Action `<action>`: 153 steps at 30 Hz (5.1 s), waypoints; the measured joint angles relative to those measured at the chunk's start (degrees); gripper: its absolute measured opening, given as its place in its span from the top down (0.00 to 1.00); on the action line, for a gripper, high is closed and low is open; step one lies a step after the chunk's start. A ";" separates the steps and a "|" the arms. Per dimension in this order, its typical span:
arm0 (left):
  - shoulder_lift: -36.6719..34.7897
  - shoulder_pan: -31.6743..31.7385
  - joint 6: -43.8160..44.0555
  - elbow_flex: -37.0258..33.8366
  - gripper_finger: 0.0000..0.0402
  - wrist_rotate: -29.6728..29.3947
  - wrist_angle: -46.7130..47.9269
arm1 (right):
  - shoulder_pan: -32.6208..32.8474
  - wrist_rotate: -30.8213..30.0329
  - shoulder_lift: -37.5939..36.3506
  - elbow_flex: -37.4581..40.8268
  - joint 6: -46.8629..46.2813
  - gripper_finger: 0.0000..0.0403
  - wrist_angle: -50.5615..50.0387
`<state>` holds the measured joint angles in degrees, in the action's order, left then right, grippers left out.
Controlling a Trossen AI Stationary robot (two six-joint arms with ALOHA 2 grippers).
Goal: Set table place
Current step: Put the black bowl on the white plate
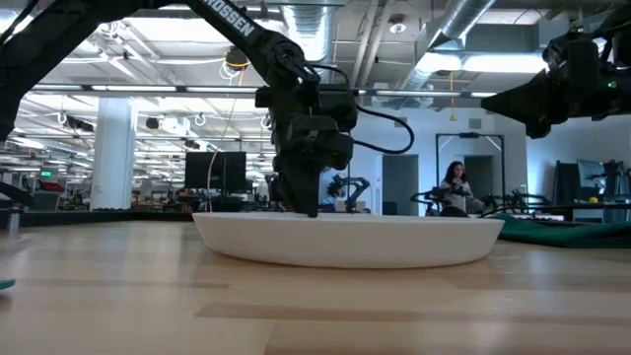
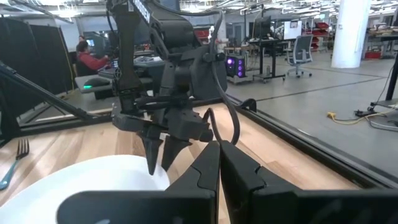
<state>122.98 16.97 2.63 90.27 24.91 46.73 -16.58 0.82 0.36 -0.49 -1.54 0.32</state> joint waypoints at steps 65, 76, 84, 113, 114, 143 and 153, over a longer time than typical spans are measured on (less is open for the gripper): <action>-107.19 -2.51 -0.90 -84.10 0.58 -32.98 -61.36 | 0.09 1.81 3.87 -7.48 -8.35 0.91 -12.06; -113.77 -2.49 0.46 -86.63 0.58 -33.08 -60.68 | 0.59 17.05 26.76 -35.55 -24.27 0.91 -36.21; -113.63 -2.49 -0.26 -86.63 0.58 -32.85 -60.62 | 4.43 26.36 37.79 -47.46 -24.87 0.85 -36.70; -113.61 -2.49 -2.88 -86.63 0.58 -33.11 -55.95 | 4.94 25.50 43.12 -48.94 -26.74 0.48 -32.94; -113.61 -2.48 -2.86 -86.63 0.58 -33.11 -56.06 | 4.94 26.18 43.18 -48.94 -26.97 0.45 -33.94; -113.61 -2.48 -2.79 -86.61 0.58 -33.29 -54.36 | 57.60 1.34 66.78 -48.92 -52.84 0.33 -54.49; -113.61 -2.49 -2.38 -86.61 0.58 -33.31 -53.36 | 64.25 -3.78 75.61 -48.92 -61.01 0.33 -56.67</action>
<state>9.37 14.48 0.25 3.66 -8.40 -6.63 47.67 -2.96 75.97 -49.41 -62.55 -56.36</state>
